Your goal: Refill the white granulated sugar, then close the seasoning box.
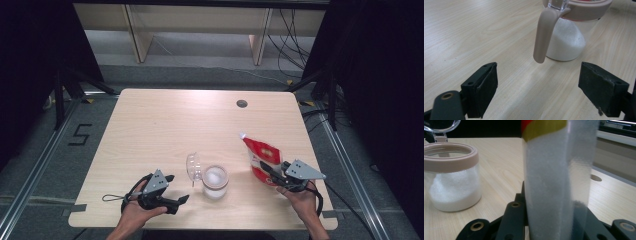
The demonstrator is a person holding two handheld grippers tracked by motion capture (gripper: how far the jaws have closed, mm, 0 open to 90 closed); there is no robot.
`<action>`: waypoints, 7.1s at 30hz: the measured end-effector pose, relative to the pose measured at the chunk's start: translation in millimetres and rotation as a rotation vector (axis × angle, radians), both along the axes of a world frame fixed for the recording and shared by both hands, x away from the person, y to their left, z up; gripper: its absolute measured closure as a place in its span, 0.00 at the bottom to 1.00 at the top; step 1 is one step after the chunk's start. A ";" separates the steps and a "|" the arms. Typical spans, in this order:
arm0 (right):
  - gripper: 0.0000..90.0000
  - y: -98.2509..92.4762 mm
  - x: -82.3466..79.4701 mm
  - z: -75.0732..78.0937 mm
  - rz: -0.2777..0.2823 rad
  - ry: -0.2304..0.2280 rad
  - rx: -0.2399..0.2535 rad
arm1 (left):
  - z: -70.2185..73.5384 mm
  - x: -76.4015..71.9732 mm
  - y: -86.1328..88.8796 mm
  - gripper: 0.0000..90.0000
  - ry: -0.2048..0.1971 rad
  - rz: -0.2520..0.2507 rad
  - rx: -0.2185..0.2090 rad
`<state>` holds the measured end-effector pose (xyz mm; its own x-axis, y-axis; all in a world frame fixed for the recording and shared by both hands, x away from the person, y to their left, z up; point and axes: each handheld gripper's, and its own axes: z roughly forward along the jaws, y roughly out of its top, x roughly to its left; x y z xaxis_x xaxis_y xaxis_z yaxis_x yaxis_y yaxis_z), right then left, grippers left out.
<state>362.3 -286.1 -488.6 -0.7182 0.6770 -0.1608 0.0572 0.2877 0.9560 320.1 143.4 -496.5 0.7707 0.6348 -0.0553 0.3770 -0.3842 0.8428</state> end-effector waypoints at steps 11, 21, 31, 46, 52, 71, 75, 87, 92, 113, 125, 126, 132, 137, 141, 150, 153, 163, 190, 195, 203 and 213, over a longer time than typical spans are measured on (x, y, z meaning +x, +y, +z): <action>0.81 -1.7 -2.4 -0.5 -0.028 0.027 0.010 | -0.4 -1.0 -1.7 0.17 0.002 0.002 -0.028; 0.67 -2.0 -5.9 5.2 -0.055 0.013 0.014 | 0.0 -0.9 -1.6 0.17 0.001 -0.001 -0.022; 0.46 -2.7 -15.5 14.8 -0.120 0.090 0.077 | 0.5 -1.1 -1.5 0.17 -0.002 0.003 -0.021; 0.39 -11.6 -41.0 17.9 -0.171 0.148 0.065 | 0.6 -1.7 -2.3 0.17 0.004 0.006 -0.032; 0.36 -14.4 -47.4 17.2 -0.170 0.158 0.061 | 1.2 -1.6 -1.2 0.17 0.002 0.002 -0.025; 0.26 -10.2 -69.8 13.5 -0.223 0.226 -0.010 | 1.3 -2.5 0.7 0.17 -0.006 0.017 -0.032; 0.26 -10.6 -71.3 13.9 -0.222 0.201 -0.028 | 1.9 -2.4 1.1 0.17 0.003 0.013 -0.030; 0.26 -9.6 -78.1 11.4 -0.227 0.260 -0.032 | 2.0 -0.6 0.7 0.17 0.004 0.016 -0.045; 0.26 -9.9 -80.8 10.8 -0.235 0.273 -0.037 | 1.7 0.3 -0.7 0.17 0.011 0.016 -0.042; 0.26 -12.1 -81.0 8.4 -0.224 0.272 -0.078 | 3.8 2.4 -1.0 0.18 0.015 0.029 -0.051; 0.26 -10.7 -78.4 7.6 -0.229 0.246 -0.095 | 14.9 -1.8 6.7 0.55 -0.041 0.069 -0.046; 0.26 -10.7 -78.4 7.6 -0.229 0.246 -0.095 | 14.9 -1.8 6.7 0.61 -0.041 0.069 -0.046; 0.26 -9.6 -79.6 7.6 -0.242 0.277 -0.073 | 22.3 -5.8 4.2 0.85 -0.101 0.040 -0.034; 0.26 -9.9 -77.5 7.0 -0.237 0.271 -0.081 | 27.5 -8.0 -3.0 0.99 -0.085 0.032 -0.042; 0.26 -9.3 -77.4 6.7 -0.230 0.269 -0.079 | 33.5 -6.3 -6.2 0.99 -0.097 0.014 -0.037; 0.27 -9.7 -78.7 7.2 -0.243 0.277 -0.077 | 43.8 -4.5 -12.7 0.99 -0.120 -0.013 -0.048; 0.27 -9.9 -77.6 6.8 -0.230 0.271 -0.083 | 47.0 -2.6 -14.4 0.99 -0.123 -0.024 -0.055; 0.27 -9.2 -77.0 7.0 -0.224 0.265 -0.080 | 47.1 -0.2 -20.1 0.99 -0.112 -0.035 -0.048; 0.26 -7.5 -77.8 7.1 -0.217 0.272 -0.073 | 48.8 1.6 -27.8 0.99 -0.129 -0.065 -0.027; 0.26 -8.0 -77.2 7.4 -0.218 0.236 -0.086 | 47.8 0.8 -29.7 0.99 -0.118 -0.058 -0.040; 0.25 -5.9 -77.5 6.3 -0.205 0.254 -0.080 | 46.9 0.6 -31.7 0.98 -0.112 -0.077 -0.034; 0.24 -5.8 -79.7 7.0 -0.228 0.274 -0.071 | 45.6 2.3 -28.6 0.74 -0.059 -0.071 -0.119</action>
<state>282.7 -291.9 -481.6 -0.5732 0.8186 -0.0356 0.3791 0.3035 0.8742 322.3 114.8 -451.0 0.8175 0.5704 -0.0799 0.3005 -0.3040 0.9040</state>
